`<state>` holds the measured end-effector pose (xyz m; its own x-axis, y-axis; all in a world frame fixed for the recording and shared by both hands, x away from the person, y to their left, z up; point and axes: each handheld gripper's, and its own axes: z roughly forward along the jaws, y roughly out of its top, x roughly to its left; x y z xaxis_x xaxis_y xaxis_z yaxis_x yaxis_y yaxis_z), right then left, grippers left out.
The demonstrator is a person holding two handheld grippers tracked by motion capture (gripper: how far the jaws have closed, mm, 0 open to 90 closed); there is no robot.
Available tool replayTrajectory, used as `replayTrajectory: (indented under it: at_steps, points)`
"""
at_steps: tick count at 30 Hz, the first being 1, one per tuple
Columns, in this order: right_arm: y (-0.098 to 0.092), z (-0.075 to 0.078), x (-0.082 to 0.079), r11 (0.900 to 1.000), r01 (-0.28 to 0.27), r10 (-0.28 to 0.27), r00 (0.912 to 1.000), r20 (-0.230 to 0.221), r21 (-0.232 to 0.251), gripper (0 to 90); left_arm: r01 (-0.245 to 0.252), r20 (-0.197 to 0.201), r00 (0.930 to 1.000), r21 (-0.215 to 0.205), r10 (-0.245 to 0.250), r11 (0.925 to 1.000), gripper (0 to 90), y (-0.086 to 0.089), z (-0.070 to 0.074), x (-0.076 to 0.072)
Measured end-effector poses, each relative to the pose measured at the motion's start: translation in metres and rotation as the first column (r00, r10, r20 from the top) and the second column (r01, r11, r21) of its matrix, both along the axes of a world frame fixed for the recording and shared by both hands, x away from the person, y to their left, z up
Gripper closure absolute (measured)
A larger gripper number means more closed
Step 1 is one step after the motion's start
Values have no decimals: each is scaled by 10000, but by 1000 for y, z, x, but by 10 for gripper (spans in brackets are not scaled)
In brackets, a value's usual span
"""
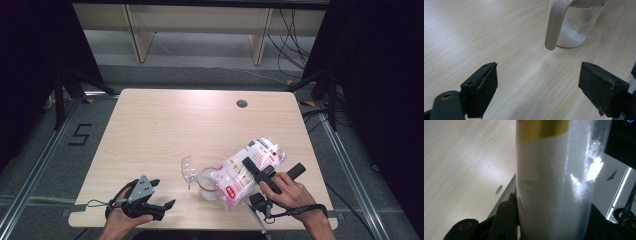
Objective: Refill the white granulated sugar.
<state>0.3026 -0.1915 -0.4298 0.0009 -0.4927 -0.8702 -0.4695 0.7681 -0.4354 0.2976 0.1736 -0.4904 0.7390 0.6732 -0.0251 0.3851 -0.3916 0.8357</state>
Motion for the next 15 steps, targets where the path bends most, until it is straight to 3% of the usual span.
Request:
replayTrajectory:
  at_steps: [15]
  points:
    - [1,1,-1,9999,19,-19,10000,42,-112,671,21,-20,10000,88,-21,10000,153,0,0,0]
